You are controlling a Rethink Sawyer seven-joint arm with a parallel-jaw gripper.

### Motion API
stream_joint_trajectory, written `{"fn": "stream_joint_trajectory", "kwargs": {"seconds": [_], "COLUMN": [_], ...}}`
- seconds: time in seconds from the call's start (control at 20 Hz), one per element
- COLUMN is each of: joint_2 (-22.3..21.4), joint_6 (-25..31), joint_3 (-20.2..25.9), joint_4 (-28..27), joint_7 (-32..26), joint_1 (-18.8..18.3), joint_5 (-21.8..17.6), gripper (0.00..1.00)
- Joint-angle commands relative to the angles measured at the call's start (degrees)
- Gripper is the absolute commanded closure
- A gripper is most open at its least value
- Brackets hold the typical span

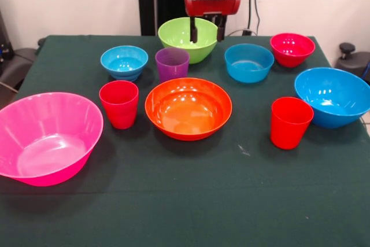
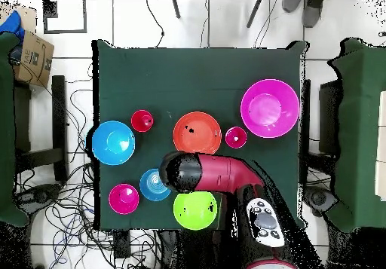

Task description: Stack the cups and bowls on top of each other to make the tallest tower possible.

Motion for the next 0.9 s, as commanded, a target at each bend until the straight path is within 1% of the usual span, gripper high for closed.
{"fn": "stream_joint_trajectory", "kwargs": {"seconds": [0.05,0.65,0.9], "joint_2": [-1.02,-0.04,0.99], "joint_6": [5.91,4.23,3.09], "joint_3": [3.44,3.65,4.25], "joint_4": [-0.01,-0.31,-0.4], "joint_7": [-2.76,-1.36,-1.64], "joint_1": [-2.31,-3.02,-4.13], "joint_5": [-4.05,-4.41,-4.71], "gripper": [0.0,0.0,0.0]}}
